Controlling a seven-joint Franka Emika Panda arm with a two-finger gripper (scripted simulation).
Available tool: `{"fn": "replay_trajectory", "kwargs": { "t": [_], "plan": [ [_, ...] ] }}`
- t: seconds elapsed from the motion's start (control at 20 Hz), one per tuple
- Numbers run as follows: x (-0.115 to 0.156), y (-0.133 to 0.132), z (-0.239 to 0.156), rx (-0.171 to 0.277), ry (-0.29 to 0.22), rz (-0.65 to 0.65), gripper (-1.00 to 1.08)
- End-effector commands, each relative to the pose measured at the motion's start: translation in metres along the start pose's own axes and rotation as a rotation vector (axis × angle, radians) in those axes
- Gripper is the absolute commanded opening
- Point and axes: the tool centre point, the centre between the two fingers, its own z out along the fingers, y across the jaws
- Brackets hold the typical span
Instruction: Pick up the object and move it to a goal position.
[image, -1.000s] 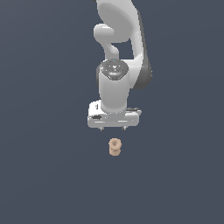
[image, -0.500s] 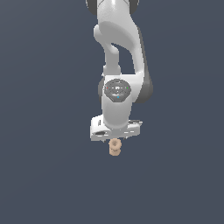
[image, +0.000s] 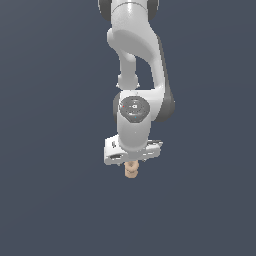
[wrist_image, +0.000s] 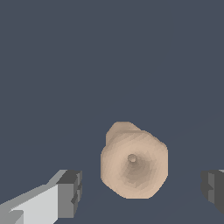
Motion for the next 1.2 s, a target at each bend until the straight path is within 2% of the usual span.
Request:
{"fn": "replay_trajectory", "kwargs": {
  "t": [0.0,0.4,0.75,0.8,1.15],
  "plan": [
    [0.000,0.000,0.005,0.000,-0.001,0.000,1.00],
    [-0.001,0.000,0.044,0.000,0.000,-0.002,1.00],
    [0.001,0.000,0.049,0.000,0.000,-0.002,1.00],
    [0.001,0.000,0.049,0.000,0.000,-0.002,-1.00],
    [0.001,0.000,0.049,0.000,0.000,-0.002,-1.00]
  ]
}}
